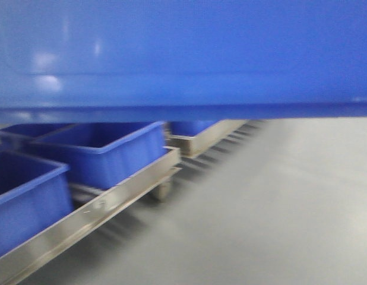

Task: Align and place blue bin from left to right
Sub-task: 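Turn the base away from the rack while holding the bin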

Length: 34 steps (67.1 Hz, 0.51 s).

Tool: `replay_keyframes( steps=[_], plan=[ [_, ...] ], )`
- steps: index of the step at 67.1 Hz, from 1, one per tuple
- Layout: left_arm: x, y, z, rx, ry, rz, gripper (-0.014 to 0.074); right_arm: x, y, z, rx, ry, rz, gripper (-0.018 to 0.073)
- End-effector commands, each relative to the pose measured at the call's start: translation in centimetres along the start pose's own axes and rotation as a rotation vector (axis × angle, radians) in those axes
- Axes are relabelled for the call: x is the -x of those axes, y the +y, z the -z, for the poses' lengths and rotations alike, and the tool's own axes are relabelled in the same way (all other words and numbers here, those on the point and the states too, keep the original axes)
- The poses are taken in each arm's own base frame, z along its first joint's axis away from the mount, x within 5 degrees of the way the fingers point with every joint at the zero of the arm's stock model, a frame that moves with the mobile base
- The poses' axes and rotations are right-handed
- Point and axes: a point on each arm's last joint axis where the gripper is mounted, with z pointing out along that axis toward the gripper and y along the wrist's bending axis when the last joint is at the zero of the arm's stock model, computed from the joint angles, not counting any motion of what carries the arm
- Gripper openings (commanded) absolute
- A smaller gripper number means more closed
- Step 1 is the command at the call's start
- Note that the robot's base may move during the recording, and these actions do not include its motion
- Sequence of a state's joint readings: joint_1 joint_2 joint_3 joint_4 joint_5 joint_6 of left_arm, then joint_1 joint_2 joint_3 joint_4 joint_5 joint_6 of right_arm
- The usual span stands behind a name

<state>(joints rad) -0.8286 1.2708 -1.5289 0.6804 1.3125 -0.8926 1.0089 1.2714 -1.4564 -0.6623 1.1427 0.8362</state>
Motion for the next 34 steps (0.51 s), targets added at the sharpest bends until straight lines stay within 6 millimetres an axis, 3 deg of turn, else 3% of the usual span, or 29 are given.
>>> replay_keyframes(
  steps=[1, 34],
  plan=[
    [0.43, -0.86, 0.69, -0.103, -0.057, 0.007, -0.0111, 0.93, 0.95, 0.62, 0.108, -0.099, 0.002, -0.008],
    [0.43, -0.86, 0.69, -0.103, -0.057, 0.007, -0.0111, 0.93, 0.95, 0.62, 0.108, -0.099, 0.002, -0.008]
  ],
)
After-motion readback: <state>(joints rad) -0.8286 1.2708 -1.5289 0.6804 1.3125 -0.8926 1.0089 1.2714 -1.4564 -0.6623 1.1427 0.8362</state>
